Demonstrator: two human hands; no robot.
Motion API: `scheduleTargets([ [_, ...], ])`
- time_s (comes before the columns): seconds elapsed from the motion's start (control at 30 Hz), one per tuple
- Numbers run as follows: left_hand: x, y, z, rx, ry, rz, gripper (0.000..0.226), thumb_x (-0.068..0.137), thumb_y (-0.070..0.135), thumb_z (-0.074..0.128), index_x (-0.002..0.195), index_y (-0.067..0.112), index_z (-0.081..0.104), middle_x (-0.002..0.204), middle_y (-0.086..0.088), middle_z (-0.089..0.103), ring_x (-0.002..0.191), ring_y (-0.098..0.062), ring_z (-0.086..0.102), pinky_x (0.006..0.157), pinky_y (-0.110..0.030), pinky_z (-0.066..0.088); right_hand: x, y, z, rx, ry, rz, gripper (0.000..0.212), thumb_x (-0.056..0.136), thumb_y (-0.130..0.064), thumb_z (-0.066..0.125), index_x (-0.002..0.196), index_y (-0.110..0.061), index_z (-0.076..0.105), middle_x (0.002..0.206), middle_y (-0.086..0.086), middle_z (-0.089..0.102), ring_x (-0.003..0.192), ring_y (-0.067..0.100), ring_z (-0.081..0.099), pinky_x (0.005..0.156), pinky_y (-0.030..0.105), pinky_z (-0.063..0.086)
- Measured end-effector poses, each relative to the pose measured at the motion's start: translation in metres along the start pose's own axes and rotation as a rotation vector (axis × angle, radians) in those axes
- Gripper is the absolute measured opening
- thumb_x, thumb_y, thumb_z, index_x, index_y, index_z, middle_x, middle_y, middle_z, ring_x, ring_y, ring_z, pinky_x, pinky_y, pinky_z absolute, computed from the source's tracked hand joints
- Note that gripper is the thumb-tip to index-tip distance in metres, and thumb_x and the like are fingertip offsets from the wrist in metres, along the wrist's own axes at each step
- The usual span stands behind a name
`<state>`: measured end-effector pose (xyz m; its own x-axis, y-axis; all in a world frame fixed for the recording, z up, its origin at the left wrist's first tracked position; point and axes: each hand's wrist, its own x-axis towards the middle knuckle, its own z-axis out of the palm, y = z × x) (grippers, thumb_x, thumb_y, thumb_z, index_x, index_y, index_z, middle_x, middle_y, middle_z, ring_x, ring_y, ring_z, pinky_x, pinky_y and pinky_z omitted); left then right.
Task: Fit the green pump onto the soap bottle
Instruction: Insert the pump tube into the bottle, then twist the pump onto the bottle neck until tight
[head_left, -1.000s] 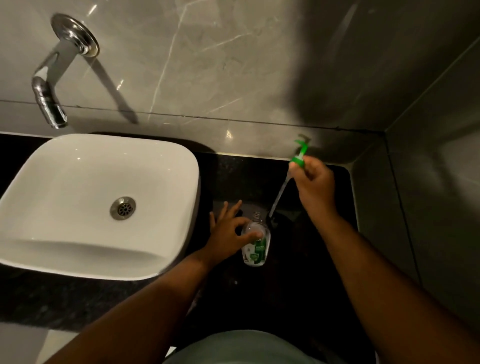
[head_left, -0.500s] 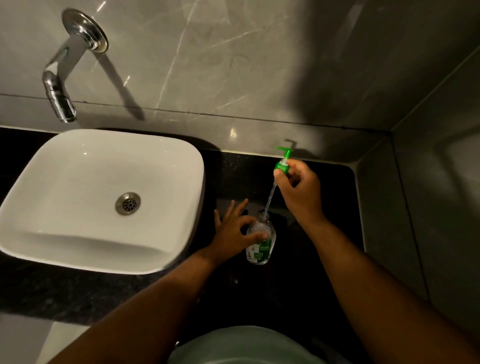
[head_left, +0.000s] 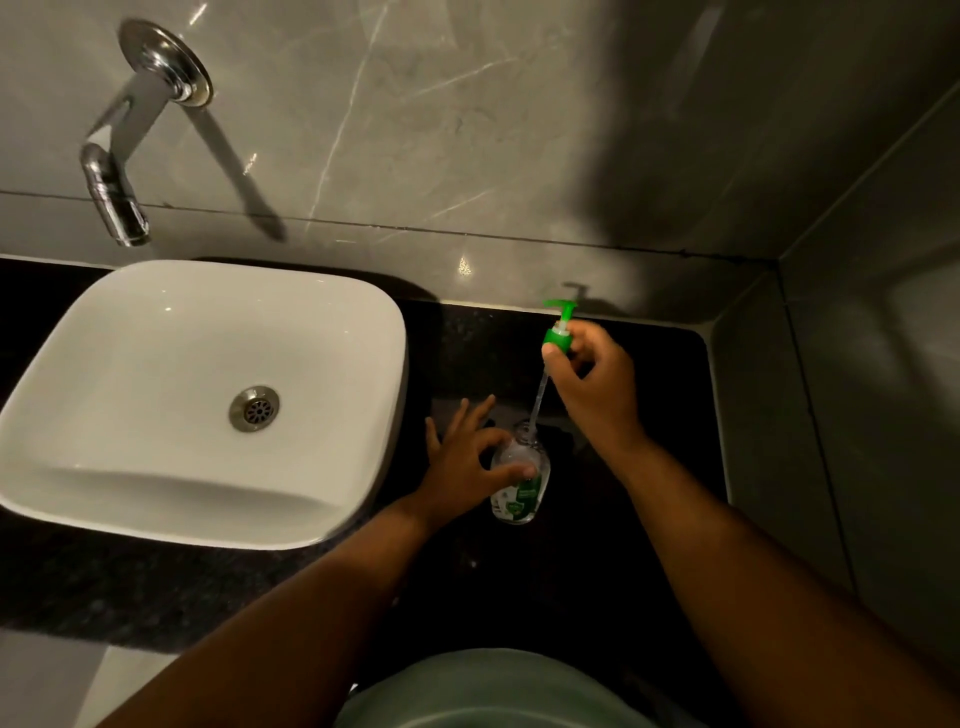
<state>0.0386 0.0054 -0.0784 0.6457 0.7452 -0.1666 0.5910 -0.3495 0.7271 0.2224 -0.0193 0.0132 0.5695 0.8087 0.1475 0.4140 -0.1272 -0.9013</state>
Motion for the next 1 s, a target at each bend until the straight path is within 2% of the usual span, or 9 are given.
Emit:
scheduleTargets([
  [0.1,0.002,0.000,-0.002,0.007,0.008,-0.005,0.051,0.064,0.084,0.057,0.101,0.049,0.058,0.159,0.019,0.014,0.138,0.006,-0.012,0.096,-0.033,-0.038,-0.017,0.015,0.002,-0.036,-0.180,0.055,0.029,0.084,-0.026,0.069,0.111,-0.018,0.064,0.095,-0.004,0.067,0.086,0.009,0.065,0.074,0.023,0.053],
  [0.23,0.002,0.003,-0.003,0.020,0.016,-0.027,0.065,0.064,0.082,0.055,0.110,0.037,0.064,0.160,0.016,0.014,0.144,-0.003,-0.006,0.103,-0.044,-0.031,-0.042,0.032,0.005,-0.196,-0.442,0.125,0.036,0.076,-0.035,0.073,0.110,-0.032,0.063,0.097,-0.018,0.062,0.096,0.008,0.062,0.078,0.024,0.048],
  [0.37,0.000,0.006,-0.002,0.022,0.017,-0.037,0.071,0.064,0.083,0.051,0.115,0.035,0.064,0.160,0.014,0.015,0.145,-0.006,-0.003,0.106,-0.051,-0.026,-0.043,0.034,0.003,-0.170,-0.443,0.176,0.039,0.073,-0.039,0.075,0.109,-0.034,0.062,0.094,-0.023,0.059,0.090,-0.002,0.059,0.069,0.012,0.042],
  [0.47,-0.001,0.007,-0.003,0.016,0.014,-0.043,0.068,0.067,0.081,0.054,0.116,0.036,0.063,0.159,0.013,0.016,0.146,-0.008,-0.003,0.105,-0.052,-0.026,-0.043,0.029,0.003,-0.035,-0.466,0.235,0.054,0.076,-0.033,0.075,0.126,-0.030,0.054,0.102,-0.028,0.055,0.094,-0.013,0.053,0.065,0.001,0.043],
  [0.57,-0.002,0.006,-0.003,0.019,0.010,-0.047,0.060,0.070,0.077,0.058,0.113,0.037,0.063,0.159,0.014,0.017,0.146,-0.008,-0.002,0.105,-0.051,-0.026,-0.042,0.029,0.004,0.178,-0.430,0.338,0.059,0.083,-0.017,0.070,0.137,-0.023,0.047,0.117,-0.007,0.063,0.106,0.002,0.061,0.072,0.010,0.052],
  [0.63,-0.003,0.006,-0.003,0.023,0.018,-0.042,0.061,0.070,0.078,0.058,0.114,0.037,0.063,0.159,0.014,0.017,0.145,-0.008,-0.002,0.105,-0.050,-0.026,-0.043,0.028,0.005,0.179,-0.394,0.366,0.056,0.081,-0.015,0.073,0.131,-0.023,0.051,0.113,0.001,0.068,0.101,0.009,0.066,0.068,0.015,0.055],
  [0.77,-0.007,0.009,-0.003,0.008,0.036,-0.038,0.062,0.069,0.077,0.059,0.116,0.037,0.063,0.159,0.013,0.019,0.146,-0.008,0.000,0.105,-0.051,-0.026,-0.048,0.029,0.005,0.026,-0.320,0.338,0.068,0.066,-0.027,0.086,0.125,-0.026,0.050,0.093,-0.003,0.060,0.080,0.003,0.059,0.060,0.011,0.047],
  [0.9,-0.008,0.010,-0.004,0.005,0.039,-0.052,0.055,0.070,0.074,0.062,0.111,0.037,0.063,0.158,0.012,0.021,0.146,-0.010,0.001,0.106,-0.053,-0.024,-0.051,0.032,0.005,0.300,-0.382,0.447,0.076,0.079,-0.016,0.077,0.142,-0.025,0.037,0.112,-0.010,0.061,0.094,0.000,0.064,0.066,0.011,0.053],
  [1.0,-0.008,0.009,-0.002,0.015,0.047,-0.028,0.058,0.066,0.080,0.057,0.109,0.041,0.062,0.158,0.013,0.020,0.145,-0.007,0.001,0.105,-0.050,-0.026,-0.054,0.033,0.006,0.256,-0.374,0.425,0.060,0.075,-0.018,0.080,0.125,-0.035,0.051,0.101,-0.011,0.068,0.092,0.001,0.067,0.064,0.011,0.053],
])
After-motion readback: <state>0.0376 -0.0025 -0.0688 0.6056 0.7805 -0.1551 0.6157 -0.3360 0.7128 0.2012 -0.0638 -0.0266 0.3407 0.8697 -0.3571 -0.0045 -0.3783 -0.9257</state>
